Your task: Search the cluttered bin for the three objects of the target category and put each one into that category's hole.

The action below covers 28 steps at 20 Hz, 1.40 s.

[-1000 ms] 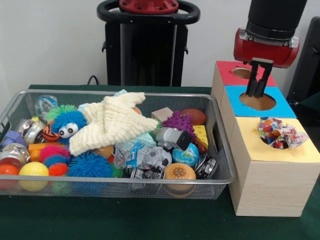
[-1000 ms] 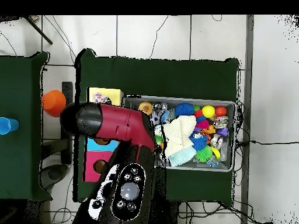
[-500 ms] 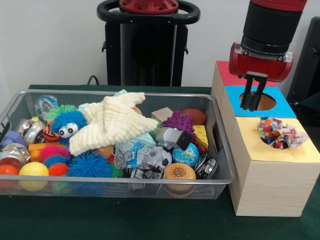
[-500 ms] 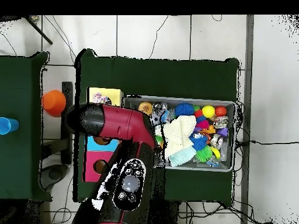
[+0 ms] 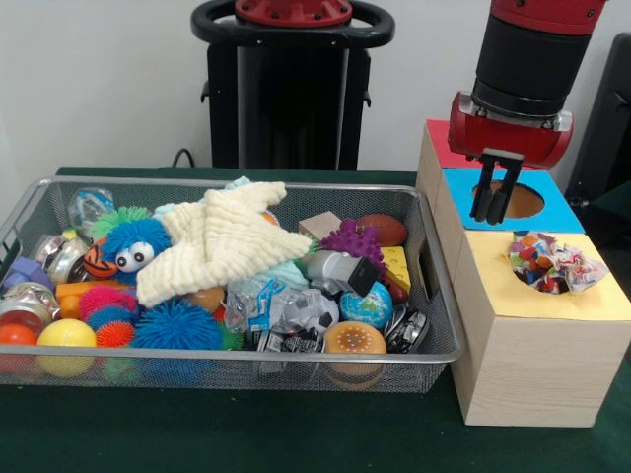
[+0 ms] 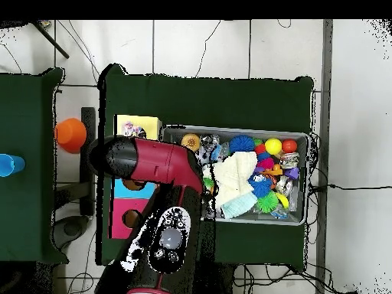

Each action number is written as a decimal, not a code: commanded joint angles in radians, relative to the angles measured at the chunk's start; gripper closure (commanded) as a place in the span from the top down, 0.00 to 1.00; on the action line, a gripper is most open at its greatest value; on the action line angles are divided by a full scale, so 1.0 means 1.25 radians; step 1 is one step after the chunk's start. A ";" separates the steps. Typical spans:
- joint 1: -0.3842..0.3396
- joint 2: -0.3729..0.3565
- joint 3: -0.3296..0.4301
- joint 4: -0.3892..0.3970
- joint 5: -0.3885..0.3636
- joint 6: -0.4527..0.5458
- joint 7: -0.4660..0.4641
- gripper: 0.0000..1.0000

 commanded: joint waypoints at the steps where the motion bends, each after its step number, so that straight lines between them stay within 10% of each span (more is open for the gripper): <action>1: 0.002 0.024 0.081 0.005 0.001 -0.022 0.126 0.00; 28: 0.017 0.041 0.103 -0.009 0.031 -0.039 0.171 0.00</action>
